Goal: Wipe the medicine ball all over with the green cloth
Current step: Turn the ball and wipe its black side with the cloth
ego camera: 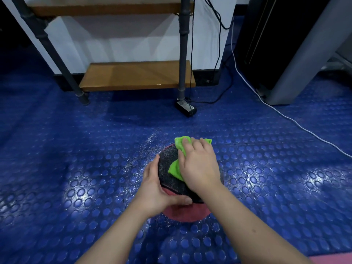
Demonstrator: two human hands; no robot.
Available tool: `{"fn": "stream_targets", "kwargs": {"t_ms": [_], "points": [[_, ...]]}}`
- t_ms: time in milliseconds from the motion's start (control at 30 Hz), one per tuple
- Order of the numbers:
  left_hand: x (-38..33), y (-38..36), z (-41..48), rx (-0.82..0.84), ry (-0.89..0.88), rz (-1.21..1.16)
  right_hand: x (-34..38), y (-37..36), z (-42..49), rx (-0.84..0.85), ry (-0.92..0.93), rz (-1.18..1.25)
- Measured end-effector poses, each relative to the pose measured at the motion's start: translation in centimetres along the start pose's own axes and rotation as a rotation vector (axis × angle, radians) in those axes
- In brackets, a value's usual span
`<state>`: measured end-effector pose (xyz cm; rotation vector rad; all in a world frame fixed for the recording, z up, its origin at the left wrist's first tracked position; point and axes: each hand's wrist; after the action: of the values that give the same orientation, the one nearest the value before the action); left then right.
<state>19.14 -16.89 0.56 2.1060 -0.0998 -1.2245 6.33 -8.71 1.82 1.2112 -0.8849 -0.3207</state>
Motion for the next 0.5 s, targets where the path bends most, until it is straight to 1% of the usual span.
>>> {"fn": "stream_targets", "kwargs": {"t_ms": [67,133,200,267,400,500], "points": [[0.0,0.4,0.3,0.004,0.007,-0.012,0.9,0.2,-1.2,-0.071,0.047,-0.005],[-0.1,0.7,0.5,0.007,0.017,-0.024,1.0,0.2,-1.6,-0.070,0.080,0.003],[-0.2,0.8,0.6,-0.002,0.026,-0.027,0.6,0.2,-0.7,-0.012,0.076,0.006],[-0.4,0.8,0.9,-0.011,0.035,-0.027,0.2,0.1,0.9,0.070,0.028,0.002],[-1.2,1.0,1.4,-0.009,0.045,-0.028,-0.1,0.1,3.7,0.111,-0.050,-0.002],[-1.3,1.0,1.6,-0.006,0.052,-0.024,0.5,2.1,5.1,0.219,-0.158,0.084]]}}
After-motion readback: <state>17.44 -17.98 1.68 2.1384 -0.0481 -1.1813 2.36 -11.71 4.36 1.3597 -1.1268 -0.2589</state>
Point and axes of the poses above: each hand's wrist, its own z-axis towards the middle knuckle, its own y-axis out of the back of the hand, x = y × z, and after that the axes turned 8 degrees about z, right-handed
